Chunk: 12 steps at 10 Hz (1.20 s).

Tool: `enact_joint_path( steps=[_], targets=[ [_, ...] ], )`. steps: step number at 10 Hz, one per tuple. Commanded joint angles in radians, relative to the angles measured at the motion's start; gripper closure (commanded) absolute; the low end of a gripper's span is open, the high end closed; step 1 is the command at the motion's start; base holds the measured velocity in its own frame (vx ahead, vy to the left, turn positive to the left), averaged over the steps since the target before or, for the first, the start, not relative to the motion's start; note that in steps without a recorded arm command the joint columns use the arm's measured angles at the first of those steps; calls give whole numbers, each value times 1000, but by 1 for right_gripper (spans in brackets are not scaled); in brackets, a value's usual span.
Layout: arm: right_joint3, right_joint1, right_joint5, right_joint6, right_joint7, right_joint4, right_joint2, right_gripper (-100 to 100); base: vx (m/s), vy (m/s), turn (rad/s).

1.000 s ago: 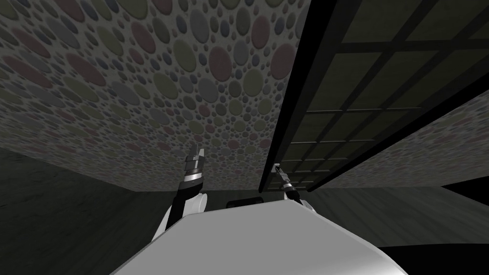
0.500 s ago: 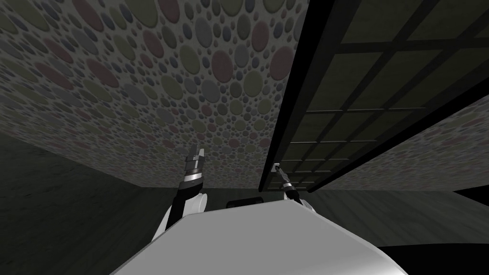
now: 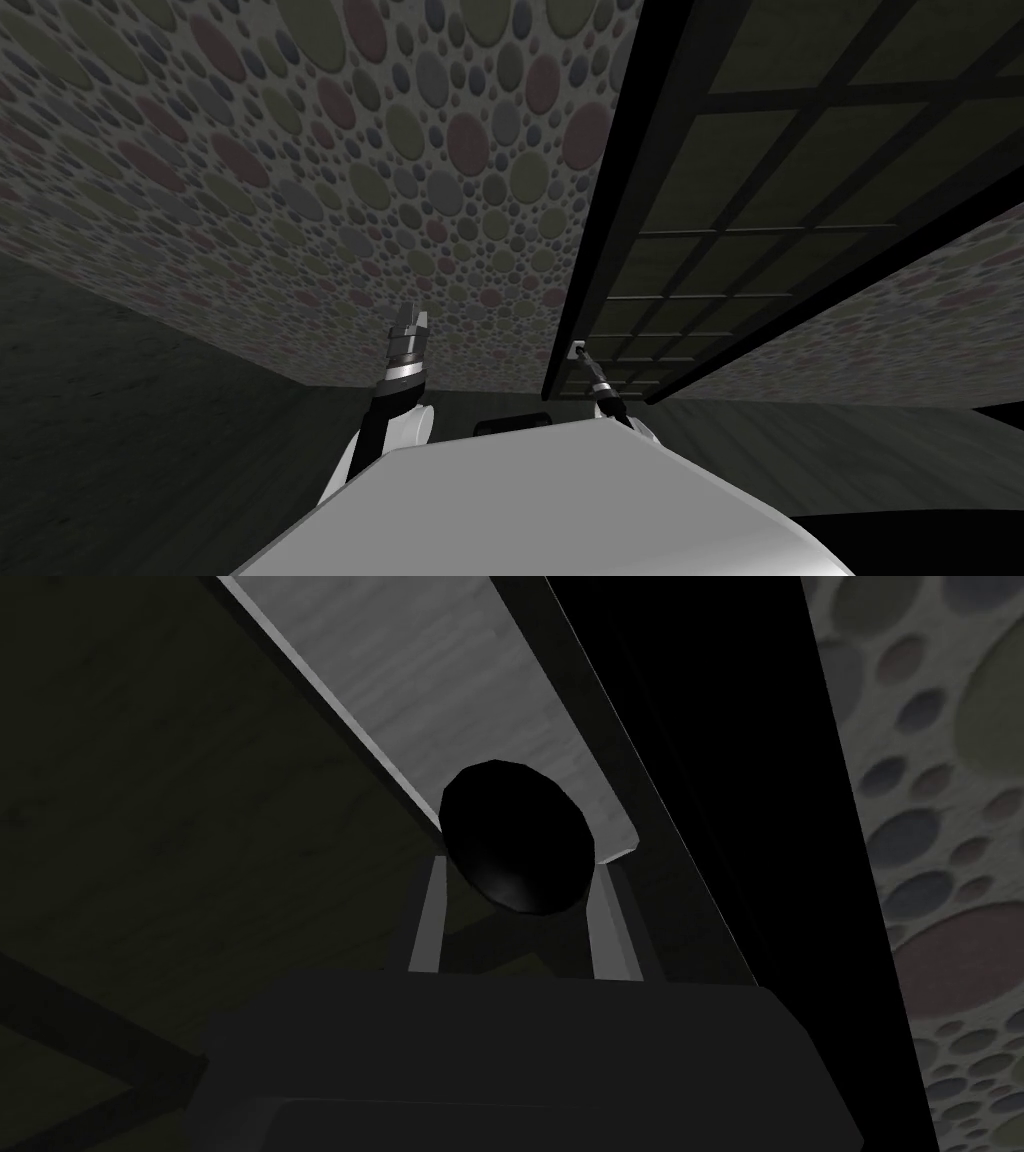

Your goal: Pull the door open

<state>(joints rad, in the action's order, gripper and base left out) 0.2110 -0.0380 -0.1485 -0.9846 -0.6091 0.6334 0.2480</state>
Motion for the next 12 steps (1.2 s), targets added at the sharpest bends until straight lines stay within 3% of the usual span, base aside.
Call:
enact_joint_path(
  steps=[1,2,3,12],
  targets=[
    [-11,1,18,2,50,-1,-2,100,-41,-13,55],
    [-11,1,18,2,63,-1,-2,100,-40,-13,30],
    [-2,-13,3,-12,14,-1,6,-100,-24,14,-37],
    [29,-74,-55,-75,-198,3,34,-100,-6,39,-43]
  ],
)
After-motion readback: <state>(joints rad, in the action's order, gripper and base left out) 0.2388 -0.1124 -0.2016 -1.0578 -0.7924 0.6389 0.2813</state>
